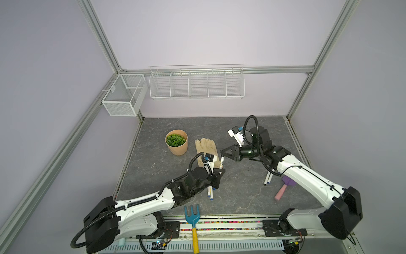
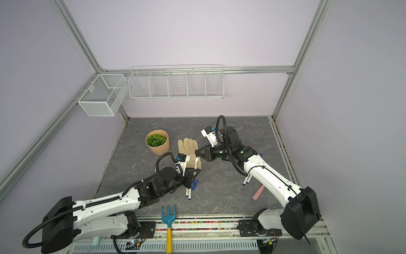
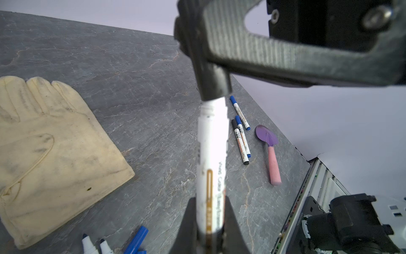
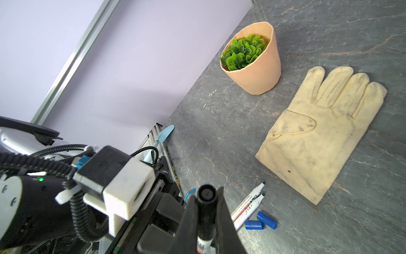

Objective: Insert the pens into the pen caps
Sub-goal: 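Press the black cap down onto the tip with the right gripper while the left holds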

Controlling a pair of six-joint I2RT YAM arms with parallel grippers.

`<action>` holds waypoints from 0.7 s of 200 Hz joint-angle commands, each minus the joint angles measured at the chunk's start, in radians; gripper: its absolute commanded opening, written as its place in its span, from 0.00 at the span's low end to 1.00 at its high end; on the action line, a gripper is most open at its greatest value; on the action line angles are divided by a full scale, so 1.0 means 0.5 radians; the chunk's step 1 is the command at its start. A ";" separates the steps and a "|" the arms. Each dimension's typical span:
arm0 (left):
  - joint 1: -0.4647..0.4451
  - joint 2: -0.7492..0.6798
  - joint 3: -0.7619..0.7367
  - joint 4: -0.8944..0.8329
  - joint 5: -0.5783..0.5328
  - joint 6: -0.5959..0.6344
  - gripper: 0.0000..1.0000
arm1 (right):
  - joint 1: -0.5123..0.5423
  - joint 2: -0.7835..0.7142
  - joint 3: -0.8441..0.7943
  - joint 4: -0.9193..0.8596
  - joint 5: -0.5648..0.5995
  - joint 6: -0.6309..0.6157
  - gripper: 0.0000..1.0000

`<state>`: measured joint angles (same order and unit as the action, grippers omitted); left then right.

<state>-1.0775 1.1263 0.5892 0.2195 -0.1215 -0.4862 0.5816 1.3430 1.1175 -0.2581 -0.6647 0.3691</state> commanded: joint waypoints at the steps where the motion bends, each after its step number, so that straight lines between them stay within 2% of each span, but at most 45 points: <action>1: 0.061 -0.059 0.137 0.317 -0.091 0.069 0.00 | 0.035 0.021 -0.031 -0.371 -0.413 0.041 0.08; 40: 0.074 -0.063 0.133 0.358 -0.094 0.083 0.00 | 0.028 -0.041 -0.076 -0.472 -0.510 0.039 0.09; 88: 0.081 -0.023 0.131 0.458 -0.041 0.061 0.00 | 0.019 -0.250 -0.177 -0.361 -0.445 0.027 0.10; 140: 0.081 0.065 0.235 0.442 0.032 0.099 0.00 | 0.037 -0.261 -0.219 -0.377 -0.424 -0.032 0.11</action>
<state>-1.0767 1.1370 0.6029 0.3012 -0.0280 -0.4427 0.5491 1.2098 1.0603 -0.2676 -0.7078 0.3733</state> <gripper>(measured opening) 0.117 0.129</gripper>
